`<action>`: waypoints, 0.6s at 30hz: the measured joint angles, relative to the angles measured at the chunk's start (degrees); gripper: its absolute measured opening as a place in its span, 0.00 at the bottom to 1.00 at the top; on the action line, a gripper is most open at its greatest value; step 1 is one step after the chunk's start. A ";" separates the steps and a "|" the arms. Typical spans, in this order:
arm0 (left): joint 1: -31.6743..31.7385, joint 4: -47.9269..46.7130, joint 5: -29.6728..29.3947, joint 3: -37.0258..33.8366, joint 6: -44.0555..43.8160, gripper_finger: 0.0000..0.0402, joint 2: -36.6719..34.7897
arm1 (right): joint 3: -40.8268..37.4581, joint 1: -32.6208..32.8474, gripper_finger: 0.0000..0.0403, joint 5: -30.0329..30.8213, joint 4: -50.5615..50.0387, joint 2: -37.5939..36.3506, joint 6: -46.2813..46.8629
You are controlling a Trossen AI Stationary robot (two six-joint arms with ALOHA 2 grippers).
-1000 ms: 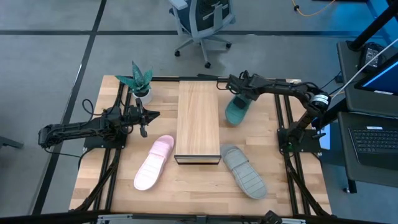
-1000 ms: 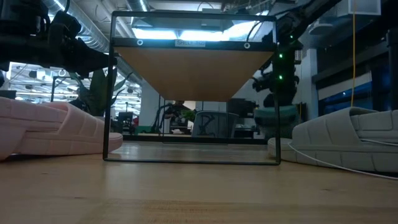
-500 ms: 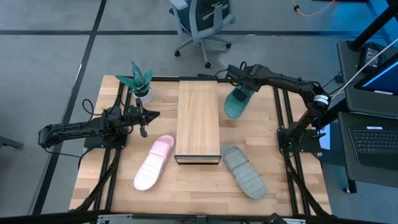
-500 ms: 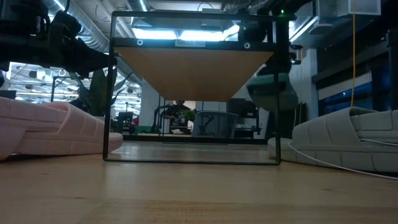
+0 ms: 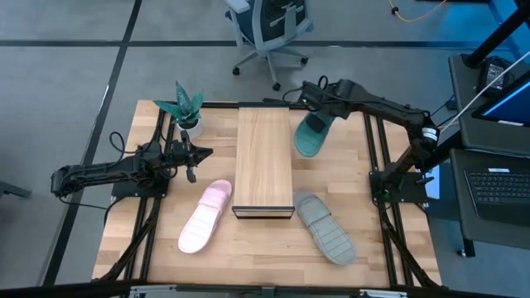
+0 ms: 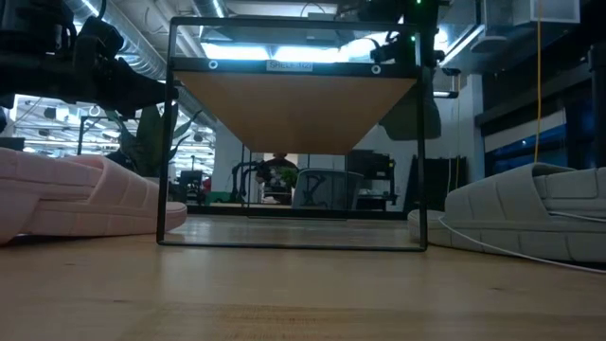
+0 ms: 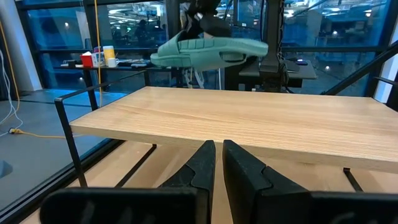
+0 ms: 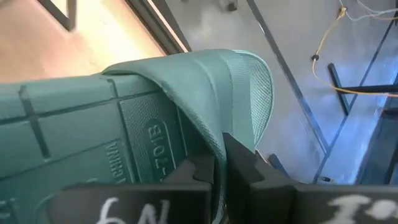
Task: Pick and place slippers onto the shelf
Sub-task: Put the green pair of slippers on the shelf
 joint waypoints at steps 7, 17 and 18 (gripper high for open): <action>0.01 0.00 -0.02 0.02 -0.02 0.06 0.00 | 3.21 2.20 0.03 -1.95 -0.27 0.00 0.33; 0.02 0.00 0.00 0.00 -0.08 0.06 0.00 | 6.91 6.01 0.03 -2.44 -2.45 -0.01 4.52; 0.02 0.00 -0.02 0.00 -0.08 0.06 0.00 | 7.11 6.30 0.03 -2.48 -2.49 -0.01 5.08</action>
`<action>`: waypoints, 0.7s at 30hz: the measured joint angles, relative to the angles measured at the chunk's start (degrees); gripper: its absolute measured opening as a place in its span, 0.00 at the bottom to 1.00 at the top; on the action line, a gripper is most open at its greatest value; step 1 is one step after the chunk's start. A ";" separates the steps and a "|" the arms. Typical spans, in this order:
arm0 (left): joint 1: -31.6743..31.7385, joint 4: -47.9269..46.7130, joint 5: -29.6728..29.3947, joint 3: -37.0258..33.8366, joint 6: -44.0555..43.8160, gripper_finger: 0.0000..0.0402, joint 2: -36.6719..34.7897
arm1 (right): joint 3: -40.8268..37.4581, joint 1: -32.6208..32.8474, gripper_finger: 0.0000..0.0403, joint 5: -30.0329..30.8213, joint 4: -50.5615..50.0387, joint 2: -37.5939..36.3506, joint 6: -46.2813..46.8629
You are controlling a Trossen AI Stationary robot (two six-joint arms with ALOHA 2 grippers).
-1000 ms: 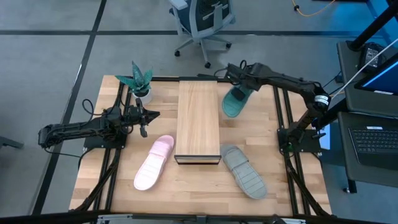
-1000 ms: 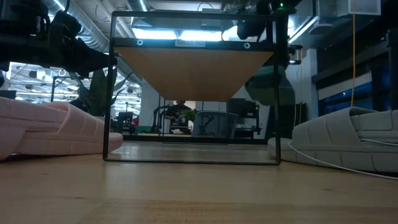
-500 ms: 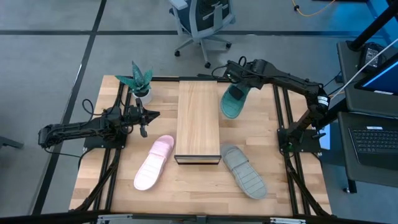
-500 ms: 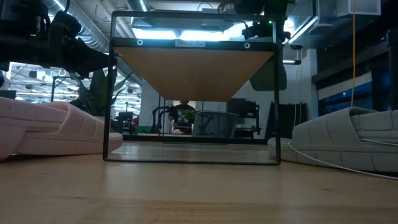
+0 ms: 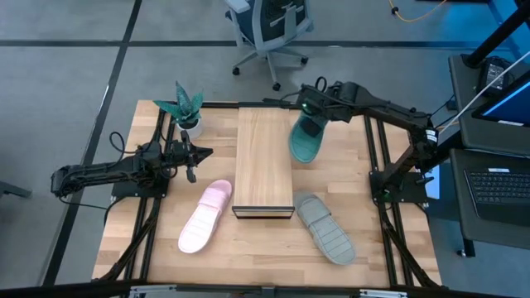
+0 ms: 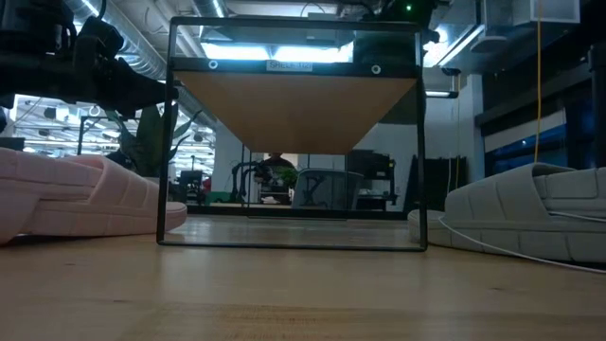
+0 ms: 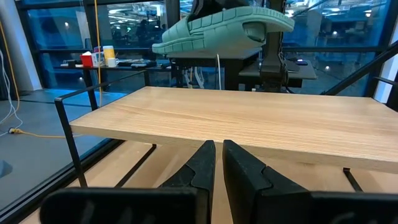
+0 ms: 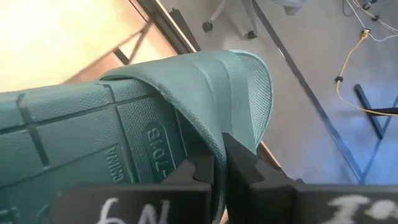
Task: Pick and place slippers onto the shelf
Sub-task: Put the green pair of slippers on the shelf
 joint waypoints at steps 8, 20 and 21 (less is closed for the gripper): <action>-0.02 0.00 0.02 0.02 -0.07 0.06 0.00 | 2.76 0.94 0.03 -3.40 0.12 0.01 4.18; -0.02 0.00 0.02 0.02 -0.46 0.06 0.00 | 3.98 3.71 0.03 -7.22 2.91 -0.01 14.16; 0.00 0.00 0.02 0.02 -0.48 0.06 0.00 | 3.98 4.09 0.03 -7.56 3.45 -0.01 14.37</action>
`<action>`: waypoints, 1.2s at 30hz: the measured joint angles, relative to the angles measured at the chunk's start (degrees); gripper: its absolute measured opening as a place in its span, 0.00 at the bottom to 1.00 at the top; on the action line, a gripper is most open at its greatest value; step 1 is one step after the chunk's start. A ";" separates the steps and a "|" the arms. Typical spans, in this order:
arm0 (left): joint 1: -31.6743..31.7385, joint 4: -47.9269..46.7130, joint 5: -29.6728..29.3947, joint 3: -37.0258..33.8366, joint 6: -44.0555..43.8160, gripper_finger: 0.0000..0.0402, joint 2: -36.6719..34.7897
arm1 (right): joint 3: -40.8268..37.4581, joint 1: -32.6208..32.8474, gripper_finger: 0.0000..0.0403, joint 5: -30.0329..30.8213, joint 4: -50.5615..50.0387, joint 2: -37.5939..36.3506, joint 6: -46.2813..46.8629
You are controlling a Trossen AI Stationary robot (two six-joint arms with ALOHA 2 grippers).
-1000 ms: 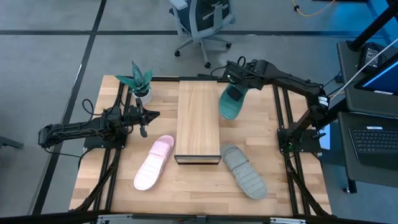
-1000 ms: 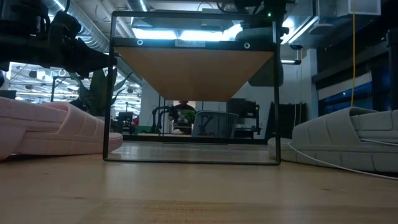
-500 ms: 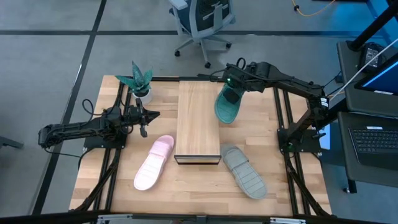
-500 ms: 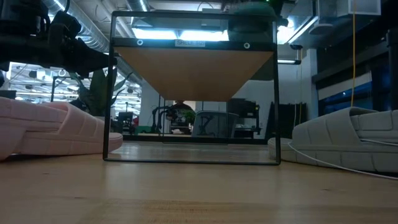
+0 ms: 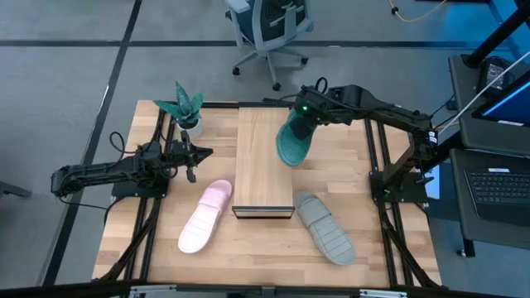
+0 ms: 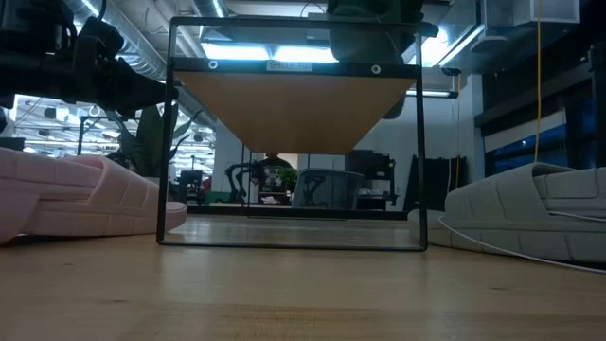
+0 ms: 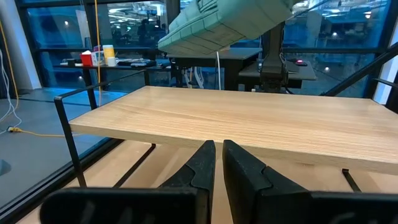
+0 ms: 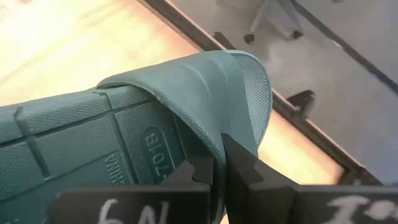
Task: Pick and place slippers onto the shelf
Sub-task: Put the green pair of slippers on the shelf
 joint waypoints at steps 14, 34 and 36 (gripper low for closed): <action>-0.02 0.00 0.42 -0.02 -2.64 0.06 0.00 | 0.00 1.29 0.03 -3.96 7.96 0.02 6.20; -0.02 -0.35 0.42 -0.01 -2.59 0.06 0.00 | 24.08 -0.28 0.03 -2.68 -11.30 17.97 12.58; -0.02 -0.46 0.42 -0.02 -2.57 0.06 0.00 | 23.88 -0.37 0.03 -0.55 -13.46 18.04 13.78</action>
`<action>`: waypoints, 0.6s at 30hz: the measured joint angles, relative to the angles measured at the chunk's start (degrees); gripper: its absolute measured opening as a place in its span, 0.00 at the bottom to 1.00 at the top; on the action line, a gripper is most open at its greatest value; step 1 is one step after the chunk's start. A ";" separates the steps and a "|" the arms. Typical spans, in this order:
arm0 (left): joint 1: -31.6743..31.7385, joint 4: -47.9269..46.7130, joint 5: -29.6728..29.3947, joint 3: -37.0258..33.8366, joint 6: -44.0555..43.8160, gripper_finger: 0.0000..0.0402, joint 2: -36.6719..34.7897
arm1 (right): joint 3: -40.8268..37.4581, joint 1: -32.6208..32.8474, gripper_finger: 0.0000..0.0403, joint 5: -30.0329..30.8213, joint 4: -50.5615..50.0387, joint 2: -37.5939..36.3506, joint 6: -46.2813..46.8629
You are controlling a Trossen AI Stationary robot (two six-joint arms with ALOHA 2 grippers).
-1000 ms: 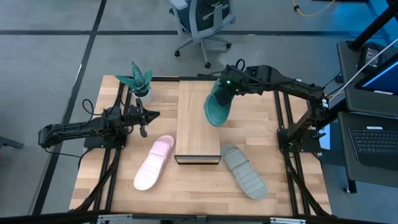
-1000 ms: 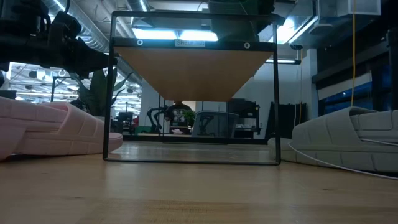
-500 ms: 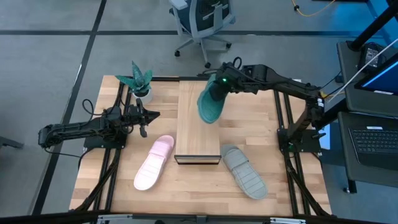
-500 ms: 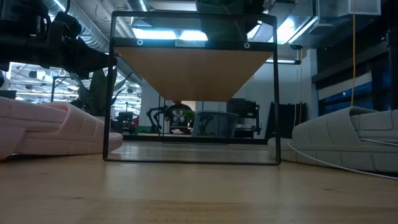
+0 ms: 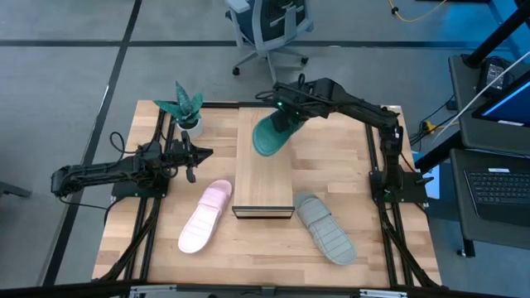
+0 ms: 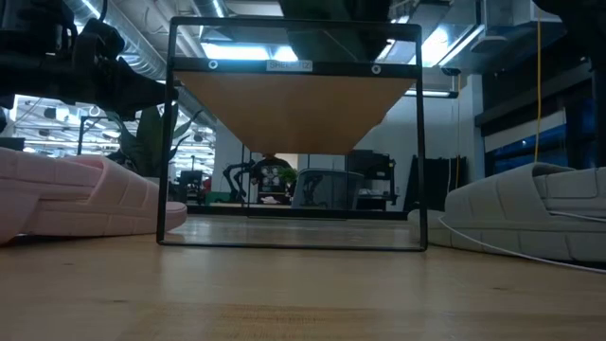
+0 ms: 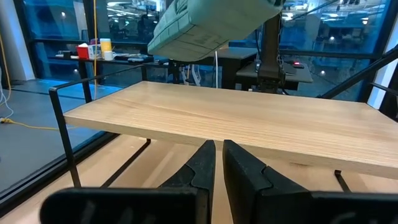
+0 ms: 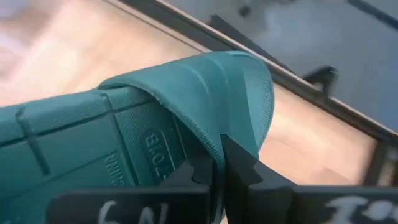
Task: Pick and place slippers onto the shelf
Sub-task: Put the green pair of slippers on the shelf
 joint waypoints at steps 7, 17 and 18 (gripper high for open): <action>0.00 -0.13 0.01 0.02 0.01 0.06 0.00 | 0.25 0.11 0.03 2.35 3.42 0.31 0.52; 0.00 -0.13 0.01 0.01 0.04 0.06 0.00 | 0.30 0.11 0.03 7.51 6.26 1.47 2.92; 0.00 -0.13 0.01 0.02 0.04 0.06 0.00 | 0.30 0.11 0.03 7.62 6.33 1.83 3.16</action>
